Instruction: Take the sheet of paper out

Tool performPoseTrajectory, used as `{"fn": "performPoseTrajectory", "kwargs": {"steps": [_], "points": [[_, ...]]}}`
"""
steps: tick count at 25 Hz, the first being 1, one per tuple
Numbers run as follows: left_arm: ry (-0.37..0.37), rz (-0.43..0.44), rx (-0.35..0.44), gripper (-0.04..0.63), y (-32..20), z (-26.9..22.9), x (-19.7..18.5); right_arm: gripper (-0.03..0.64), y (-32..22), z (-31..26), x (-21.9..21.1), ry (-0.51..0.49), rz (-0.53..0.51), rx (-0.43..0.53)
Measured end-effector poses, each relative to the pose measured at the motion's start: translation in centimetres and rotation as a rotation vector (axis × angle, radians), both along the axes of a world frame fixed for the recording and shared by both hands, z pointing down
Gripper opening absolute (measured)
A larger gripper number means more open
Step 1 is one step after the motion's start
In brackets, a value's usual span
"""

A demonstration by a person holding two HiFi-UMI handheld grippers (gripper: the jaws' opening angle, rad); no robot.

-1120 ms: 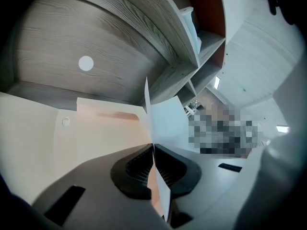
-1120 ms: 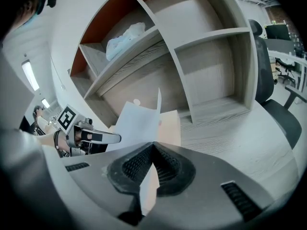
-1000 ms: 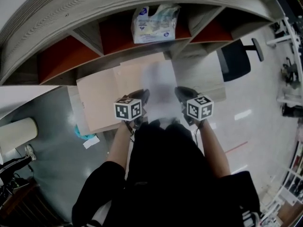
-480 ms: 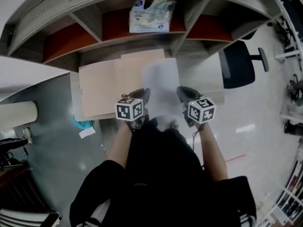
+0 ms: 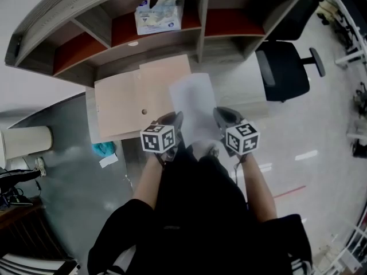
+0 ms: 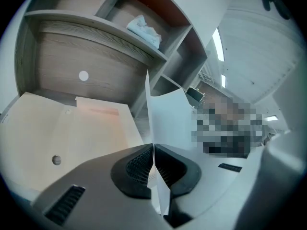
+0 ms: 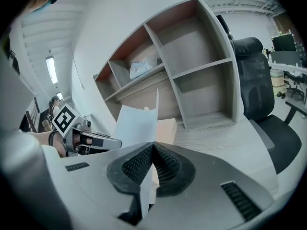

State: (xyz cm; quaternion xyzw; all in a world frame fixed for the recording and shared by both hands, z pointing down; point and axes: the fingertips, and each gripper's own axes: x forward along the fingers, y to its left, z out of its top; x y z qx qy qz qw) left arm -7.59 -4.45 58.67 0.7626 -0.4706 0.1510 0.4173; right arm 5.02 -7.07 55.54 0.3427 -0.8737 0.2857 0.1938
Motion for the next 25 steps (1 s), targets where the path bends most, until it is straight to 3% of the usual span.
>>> {"fn": "performPoseTrajectory", "kwargs": {"steps": [19,25], "points": [[-0.159,-0.055,0.233,0.052,4.9,-5.3,9.0,0.017,6.0,-5.8,8.2,-0.02,0.106,0.285],[-0.205,-0.011,0.302,0.052,5.1,-7.2,11.3,0.017,6.6,-7.5,9.7,-0.041,0.155,0.381]]}}
